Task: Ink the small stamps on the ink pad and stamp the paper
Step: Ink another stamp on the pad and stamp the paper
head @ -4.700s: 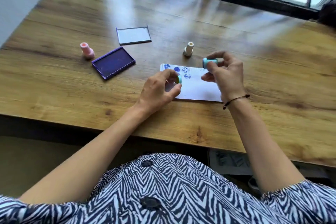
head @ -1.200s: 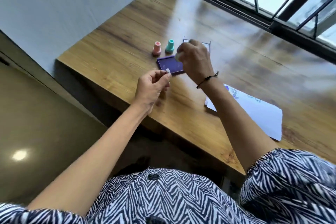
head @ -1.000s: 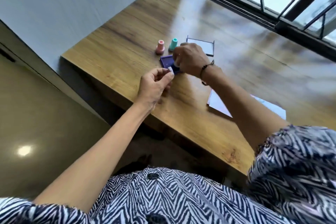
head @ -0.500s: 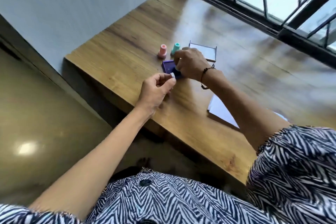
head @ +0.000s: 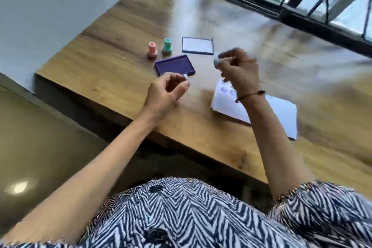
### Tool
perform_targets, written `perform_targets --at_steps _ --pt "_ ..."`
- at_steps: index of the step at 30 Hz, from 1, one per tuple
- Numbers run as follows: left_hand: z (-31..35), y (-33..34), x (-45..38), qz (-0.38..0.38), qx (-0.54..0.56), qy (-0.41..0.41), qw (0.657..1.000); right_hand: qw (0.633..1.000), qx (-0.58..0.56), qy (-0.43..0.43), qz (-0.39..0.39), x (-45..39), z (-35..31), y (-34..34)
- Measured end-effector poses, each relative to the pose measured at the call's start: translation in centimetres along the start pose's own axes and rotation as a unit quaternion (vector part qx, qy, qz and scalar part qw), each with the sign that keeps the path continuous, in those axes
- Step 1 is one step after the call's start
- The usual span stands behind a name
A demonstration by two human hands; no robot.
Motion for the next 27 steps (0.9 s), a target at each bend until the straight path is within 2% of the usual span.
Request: perform_targets --at_steps 5,10,15,19,23,27 --pt "0.0 5.7 -1.3 -0.137 -0.055 0.004 0.989 0.99 -0.064 0.092 0.09 5.1 4.7 -5.4" --pt "-0.3 9.5 -2.1 -0.214 -0.12 0.014 0.969 0.985 -0.005 0.114 0.129 6.3 6.2 -6.6" --pt "-0.7 10.2 -2.7 -0.207 -0.164 0.003 0.965 0.984 0.125 0.089 0.089 6.0 5.8 -7.0" --pt "-0.7 10.2 -2.6 -0.201 -0.177 0.013 0.963 0.965 0.254 0.049 0.04 4.9 5.3 -6.8" --pt "-0.8 10.2 -2.7 -0.209 -0.173 0.015 0.962 0.95 0.31 0.027 0.025 4.3 5.1 -6.4" --pt "-0.7 10.2 -2.5 -0.211 -0.169 0.011 0.963 0.927 0.374 0.042 0.0 3.9 5.1 -6.0"
Point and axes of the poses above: each hand's wrist, its own x-axis away from the middle knuckle, its own y-axis out of the palm, z = x × y, the point moved 1 cm from there along -x, towards the middle knuckle, and after that the axes turned 11 degrees about -z, right-handed, at the moved point
